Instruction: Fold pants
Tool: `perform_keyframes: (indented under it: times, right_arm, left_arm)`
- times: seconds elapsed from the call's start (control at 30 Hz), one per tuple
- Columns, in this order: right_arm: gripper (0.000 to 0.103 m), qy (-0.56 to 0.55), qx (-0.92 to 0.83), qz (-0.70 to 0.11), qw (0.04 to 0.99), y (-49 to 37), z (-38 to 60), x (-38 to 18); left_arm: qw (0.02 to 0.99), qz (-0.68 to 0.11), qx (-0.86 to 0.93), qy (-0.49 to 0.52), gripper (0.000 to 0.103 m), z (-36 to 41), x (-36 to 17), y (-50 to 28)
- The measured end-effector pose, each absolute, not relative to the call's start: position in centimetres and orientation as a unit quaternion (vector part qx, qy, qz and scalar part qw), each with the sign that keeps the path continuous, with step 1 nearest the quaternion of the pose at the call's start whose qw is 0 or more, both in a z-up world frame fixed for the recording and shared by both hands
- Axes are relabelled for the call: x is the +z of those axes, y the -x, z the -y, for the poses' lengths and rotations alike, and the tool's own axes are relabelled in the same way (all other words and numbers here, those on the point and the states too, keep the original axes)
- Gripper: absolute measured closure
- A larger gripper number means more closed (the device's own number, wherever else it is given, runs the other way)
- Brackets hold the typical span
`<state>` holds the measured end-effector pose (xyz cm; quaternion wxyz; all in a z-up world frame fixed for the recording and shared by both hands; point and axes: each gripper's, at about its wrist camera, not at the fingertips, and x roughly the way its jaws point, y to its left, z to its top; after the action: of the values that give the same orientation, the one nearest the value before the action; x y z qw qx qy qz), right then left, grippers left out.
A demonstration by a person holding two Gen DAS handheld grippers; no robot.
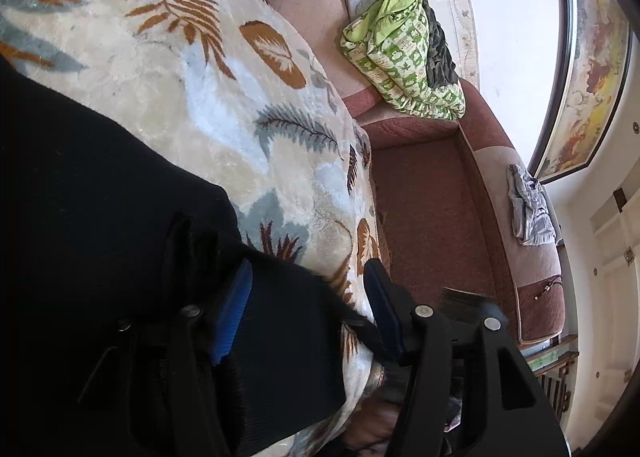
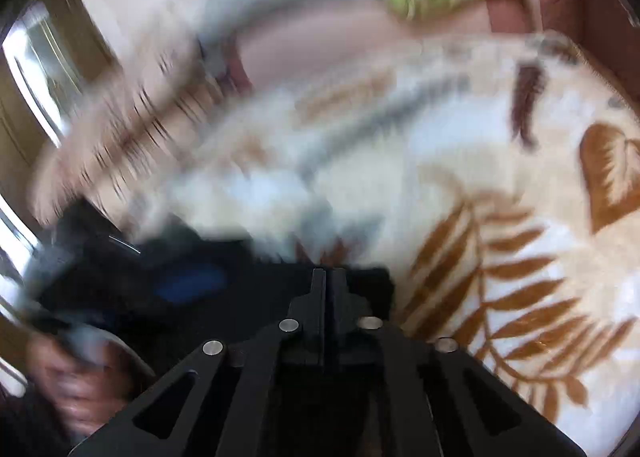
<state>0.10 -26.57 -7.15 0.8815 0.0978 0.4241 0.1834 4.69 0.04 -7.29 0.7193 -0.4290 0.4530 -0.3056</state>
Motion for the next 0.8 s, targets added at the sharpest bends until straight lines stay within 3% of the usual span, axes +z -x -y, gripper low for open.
perform_keyframes:
  times: [0.2,0.3,0.4,0.7,0.73,0.8]
  right_arm:
    - [0.103,-0.090,0.173,-0.388,0.901,1.5,26.5,-5.4]
    - [0.098,-0.093,0.190,-0.338,0.917,3.9,26.7,-3.3]
    - [0.099,-0.061,0.195,-0.404,0.892,3.9,25.0,-5.7]
    - [0.096,-0.105,0.202,-0.352,0.908,8.1,25.9,-4.2]
    - [0.085,-0.088,0.195,-0.368,0.905,8.2,25.3,-4.8]
    - [0.078,-0.067,0.183,-0.388,0.901,8.2,24.5,-6.2]
  left_arm:
    - [0.727,-0.448,-0.310,0.418,0.043,0.3,-6.7,-4.5]
    - [0.733,-0.438,-0.324,0.408,0.035,0.2,-5.6,-3.4]
    - [0.736,-0.429,-0.336,0.402,0.025,0.3,-4.9,-2.4]
    - [0.733,-0.443,-0.327,0.399,0.024,0.2,-5.8,-2.3]
    - [0.734,-0.443,-0.326,0.398,0.024,0.2,-5.8,-2.3]
    - [0.736,-0.445,-0.325,0.393,0.022,0.4,-5.8,-2.3]
